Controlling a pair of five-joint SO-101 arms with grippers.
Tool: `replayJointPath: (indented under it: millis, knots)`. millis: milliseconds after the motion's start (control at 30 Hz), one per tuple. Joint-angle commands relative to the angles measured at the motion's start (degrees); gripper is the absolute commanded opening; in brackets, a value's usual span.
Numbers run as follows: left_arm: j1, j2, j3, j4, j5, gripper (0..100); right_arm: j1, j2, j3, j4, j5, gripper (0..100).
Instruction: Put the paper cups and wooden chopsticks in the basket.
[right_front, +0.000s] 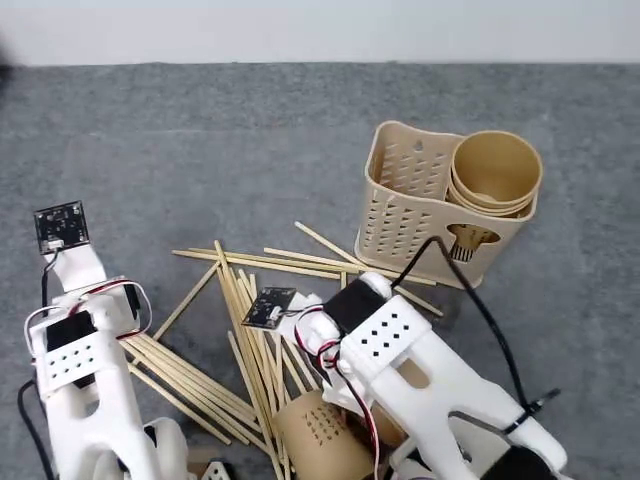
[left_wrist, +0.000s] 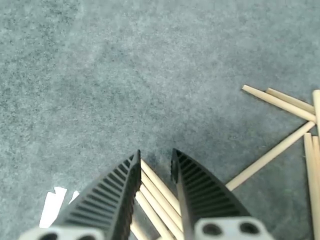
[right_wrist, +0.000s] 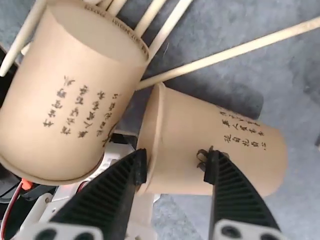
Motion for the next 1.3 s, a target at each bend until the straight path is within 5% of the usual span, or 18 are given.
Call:
replayJointPath:
  millis: [0, 233, 1267]
  knots:
    - [0.18, -1.76, -0.4, -1.23, -0.35, 9, -0.13, 0.22, -0.35, -1.01, -0.79, 19.9]
    - [0.18, -1.76, -0.4, -1.23, -0.35, 9, -0.13, 0.22, -0.35, -5.05, -0.79, 2.0]
    - [0.18, -1.76, -0.4, -1.32, -0.35, 9, 2.15, -0.13, -25.67, 4.18, -0.7, 0.7]
